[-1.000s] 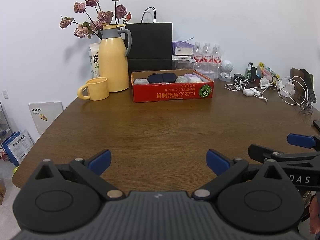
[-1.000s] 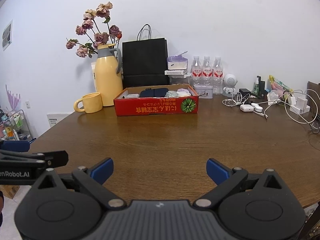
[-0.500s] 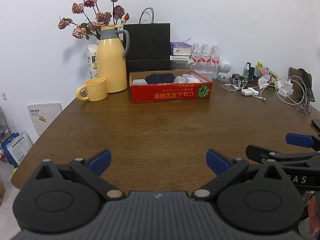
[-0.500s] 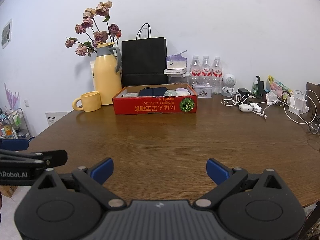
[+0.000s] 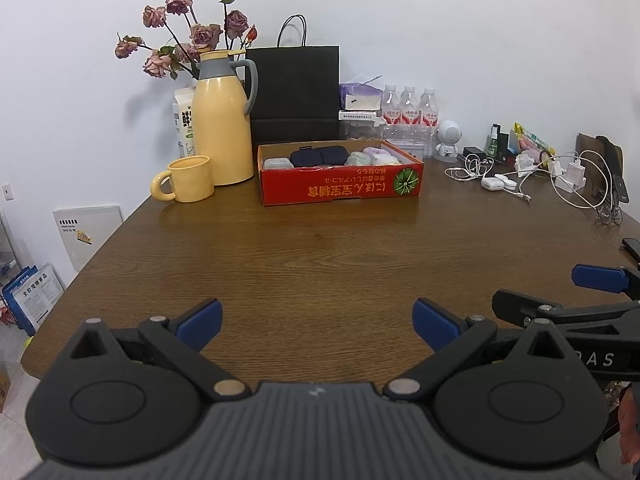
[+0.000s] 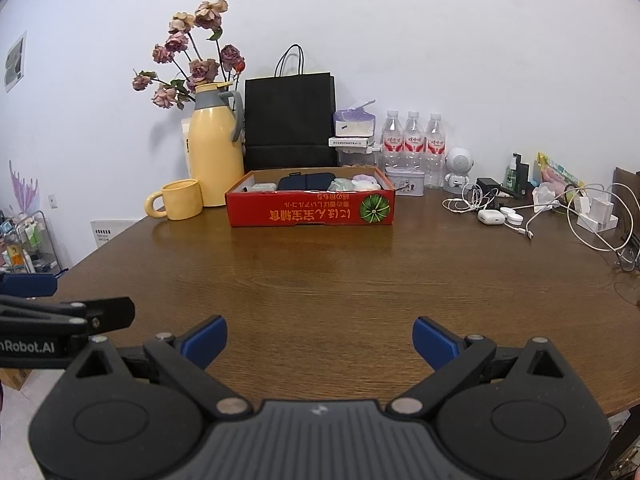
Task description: Organize objects
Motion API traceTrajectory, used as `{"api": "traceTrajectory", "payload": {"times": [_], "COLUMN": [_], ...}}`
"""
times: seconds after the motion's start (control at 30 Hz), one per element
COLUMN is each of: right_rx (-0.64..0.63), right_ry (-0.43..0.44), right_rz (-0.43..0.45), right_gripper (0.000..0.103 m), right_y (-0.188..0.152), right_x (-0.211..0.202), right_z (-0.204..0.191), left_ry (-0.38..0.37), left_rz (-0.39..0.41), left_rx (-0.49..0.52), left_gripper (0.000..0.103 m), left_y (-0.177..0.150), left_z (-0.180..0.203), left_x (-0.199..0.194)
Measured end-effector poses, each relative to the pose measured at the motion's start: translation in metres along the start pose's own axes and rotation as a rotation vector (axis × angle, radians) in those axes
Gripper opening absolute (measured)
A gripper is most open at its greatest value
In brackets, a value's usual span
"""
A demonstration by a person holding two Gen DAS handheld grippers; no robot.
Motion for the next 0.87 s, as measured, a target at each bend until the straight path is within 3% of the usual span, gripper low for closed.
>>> {"api": "traceTrajectory", "payload": {"times": [0.53,0.87], "right_rx": [-0.055,-0.052], "right_ry": [-0.039,-0.014], "right_rz": [-0.013,-0.015], "right_gripper": [0.1,0.1], "right_y": [0.002,0.002], "right_x": [0.003,0.006], "right_z": [0.013,0.019], "left_ry": [0.021,0.023], "left_rz": [-0.009,-0.002], "left_rx": [-0.015,0.007], "left_gripper": [0.103,0.103], "left_y": [-0.001,-0.003], "left_z": [-0.007,-0.007], "left_x": [0.003,0.006]}}
Point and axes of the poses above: each gripper's, at about its wrist camera, not at the fingertips, and x roughly the way its jaws point, z to its right, y to its top, the point moved 6 cm from there along x, roughly the way its jaws point, and after that the axes turned 11 degrees about -y, right-handed, at the moved point
